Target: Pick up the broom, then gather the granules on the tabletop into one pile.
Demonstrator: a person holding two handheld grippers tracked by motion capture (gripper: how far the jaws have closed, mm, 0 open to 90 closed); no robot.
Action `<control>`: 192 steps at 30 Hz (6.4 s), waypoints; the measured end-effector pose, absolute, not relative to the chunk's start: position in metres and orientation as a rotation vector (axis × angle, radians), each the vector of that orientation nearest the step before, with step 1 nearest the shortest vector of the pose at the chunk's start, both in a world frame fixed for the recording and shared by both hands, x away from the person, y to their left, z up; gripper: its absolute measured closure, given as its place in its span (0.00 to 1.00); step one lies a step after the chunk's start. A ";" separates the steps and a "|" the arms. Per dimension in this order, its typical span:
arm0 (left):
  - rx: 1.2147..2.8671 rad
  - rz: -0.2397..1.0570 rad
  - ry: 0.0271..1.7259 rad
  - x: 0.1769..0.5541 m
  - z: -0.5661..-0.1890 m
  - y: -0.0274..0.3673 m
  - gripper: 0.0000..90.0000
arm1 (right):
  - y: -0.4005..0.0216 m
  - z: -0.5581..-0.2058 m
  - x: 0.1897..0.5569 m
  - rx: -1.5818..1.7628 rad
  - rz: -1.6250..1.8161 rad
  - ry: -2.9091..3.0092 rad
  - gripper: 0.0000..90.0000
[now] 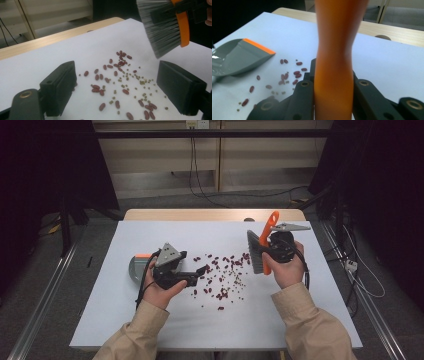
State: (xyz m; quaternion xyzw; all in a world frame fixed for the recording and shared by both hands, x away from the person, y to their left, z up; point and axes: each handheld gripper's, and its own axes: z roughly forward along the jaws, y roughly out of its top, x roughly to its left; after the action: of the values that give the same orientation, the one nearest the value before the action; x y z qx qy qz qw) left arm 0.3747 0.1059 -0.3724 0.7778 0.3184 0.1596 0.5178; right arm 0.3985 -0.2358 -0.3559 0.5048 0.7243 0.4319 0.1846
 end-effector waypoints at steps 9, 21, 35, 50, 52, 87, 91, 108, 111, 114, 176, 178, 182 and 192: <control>1.857 0.386 0.778 0.375 -0.380 0.139 0.14 | -0.259 -0.361 0.396 1.482 1.117 2.094 0.86; 1.838 0.344 0.804 0.377 -0.394 0.167 0.09 | -0.266 -0.377 0.402 1.541 0.982 2.184 0.86; 1.826 0.349 0.824 0.379 -0.402 0.179 0.08 | -0.263 -0.397 0.420 1.563 0.897 2.188 0.86; 1.826 0.361 0.844 0.379 -0.406 0.189 0.08 | -0.266 -0.414 0.434 1.591 0.904 2.160 0.85; 1.830 0.360 0.842 0.379 -0.406 0.189 0.08 | -0.265 -0.416 0.435 1.589 0.900 2.161 0.85; 1.825 0.368 0.863 0.376 -0.408 0.195 0.08 | -0.271 -0.405 0.402 1.475 0.835 2.203 0.72; 1.829 0.368 0.865 0.375 -0.408 0.196 0.08 | -0.271 -0.412 0.398 1.503 0.779 2.214 0.77; 1.824 0.374 0.881 0.373 -0.413 0.213 0.07 | -0.275 -0.413 0.411 1.473 0.940 2.116 0.79; 1.819 0.373 0.875 0.371 -0.413 0.214 0.06 | -0.273 -0.413 0.421 1.459 0.954 2.092 0.79; 1.819 0.373 0.866 0.369 -0.414 0.216 0.06 | -0.270 -0.414 0.429 1.438 0.954 2.087 0.79; 1.806 0.368 0.893 0.369 -0.421 0.225 0.06 | -0.207 -0.430 0.450 0.873 0.930 2.417 0.79; 1.806 0.367 0.893 0.369 -0.421 0.224 0.06 | -0.205 -0.430 0.446 0.851 0.930 2.431 0.79; 1.806 0.367 0.890 0.369 -0.421 0.224 0.06 | -0.202 -0.429 0.438 0.825 0.944 2.455 0.79; 1.811 0.372 0.883 0.368 -0.420 0.223 0.06 | -0.198 -0.427 0.417 0.777 0.968 2.494 0.79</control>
State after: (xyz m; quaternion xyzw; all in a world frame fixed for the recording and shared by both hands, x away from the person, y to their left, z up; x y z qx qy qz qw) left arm 0.3682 0.2235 -0.4205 0.7554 0.3681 0.1550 0.5195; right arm 0.4167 -0.1981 -0.4273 0.2746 0.8811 0.3420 0.1768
